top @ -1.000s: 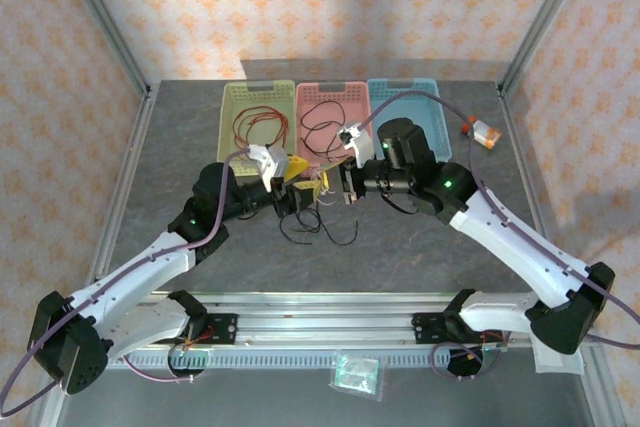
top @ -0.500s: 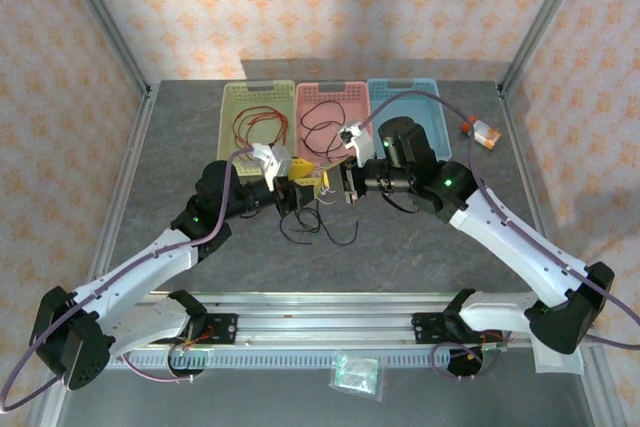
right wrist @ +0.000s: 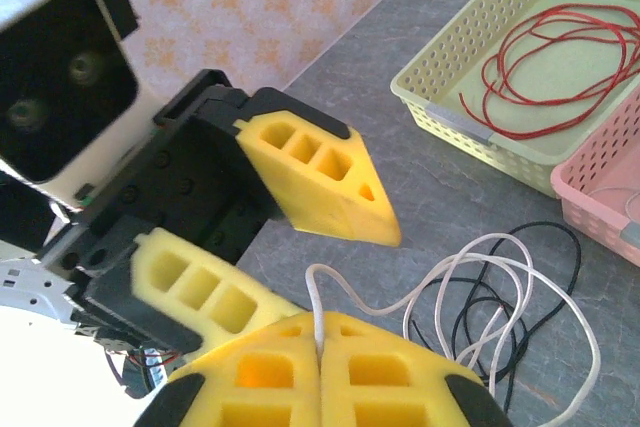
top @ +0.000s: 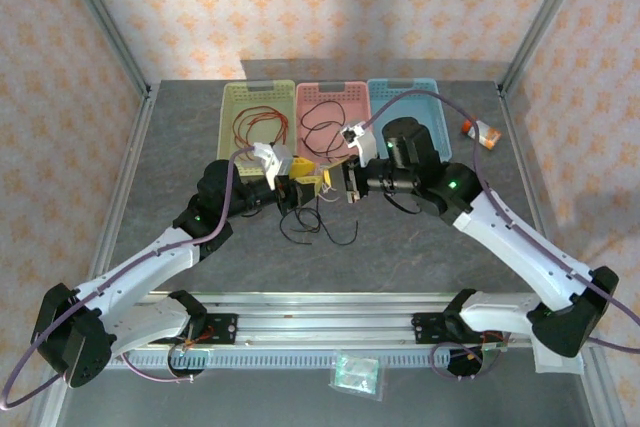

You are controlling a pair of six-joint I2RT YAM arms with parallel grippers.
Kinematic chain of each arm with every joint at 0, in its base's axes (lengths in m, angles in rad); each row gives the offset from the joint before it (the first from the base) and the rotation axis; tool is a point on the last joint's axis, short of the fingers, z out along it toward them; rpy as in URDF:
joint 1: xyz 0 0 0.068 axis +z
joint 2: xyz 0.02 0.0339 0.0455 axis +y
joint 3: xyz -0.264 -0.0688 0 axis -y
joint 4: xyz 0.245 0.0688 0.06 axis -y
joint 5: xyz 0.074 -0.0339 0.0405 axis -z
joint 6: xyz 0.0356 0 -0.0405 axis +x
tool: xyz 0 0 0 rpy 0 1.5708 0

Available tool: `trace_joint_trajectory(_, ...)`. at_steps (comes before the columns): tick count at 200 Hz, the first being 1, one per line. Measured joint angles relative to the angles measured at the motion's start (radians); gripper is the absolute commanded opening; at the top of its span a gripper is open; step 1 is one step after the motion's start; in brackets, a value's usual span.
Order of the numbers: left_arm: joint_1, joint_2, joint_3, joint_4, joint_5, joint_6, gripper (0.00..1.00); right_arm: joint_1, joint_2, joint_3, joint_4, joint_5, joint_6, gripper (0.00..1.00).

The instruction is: Untangle the cables

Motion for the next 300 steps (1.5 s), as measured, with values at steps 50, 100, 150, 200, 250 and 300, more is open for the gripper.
trace_joint_trajectory(50, 0.000, 0.000, 0.000, -0.003, -0.005, 0.000, 0.51, 0.002, -0.011, 0.009, 0.001, 0.013, 0.000, 0.00)
trace_joint_trajectory(100, 0.000, 0.015, 0.000, -0.002, 0.007, -0.001, 0.45, 0.002, -0.011, 0.009, 0.001, -0.024, 0.000, 0.00)
trace_joint_trajectory(150, 0.000, 0.027, 0.001, -0.002, 0.011, -0.003, 0.29, 0.002, 0.003, 0.009, 0.000, -0.027, 0.000, 0.00)
trace_joint_trajectory(200, 0.000, 0.025, 0.001, 0.001, 0.011, -0.012, 0.00, 0.002, 0.018, 0.009, 0.000, 0.011, 0.000, 0.00)
trace_joint_trajectory(250, -0.001, -0.015, 0.000, 0.012, -0.023, -0.028, 0.00, 0.002, -0.023, -0.007, 0.027, 0.056, 0.006, 0.19)
trace_joint_trajectory(300, -0.005, -0.046, -0.011, 0.020, -0.077, -0.031, 0.00, 0.003, -0.182, -0.134, 0.155, 0.242, 0.077, 0.37)
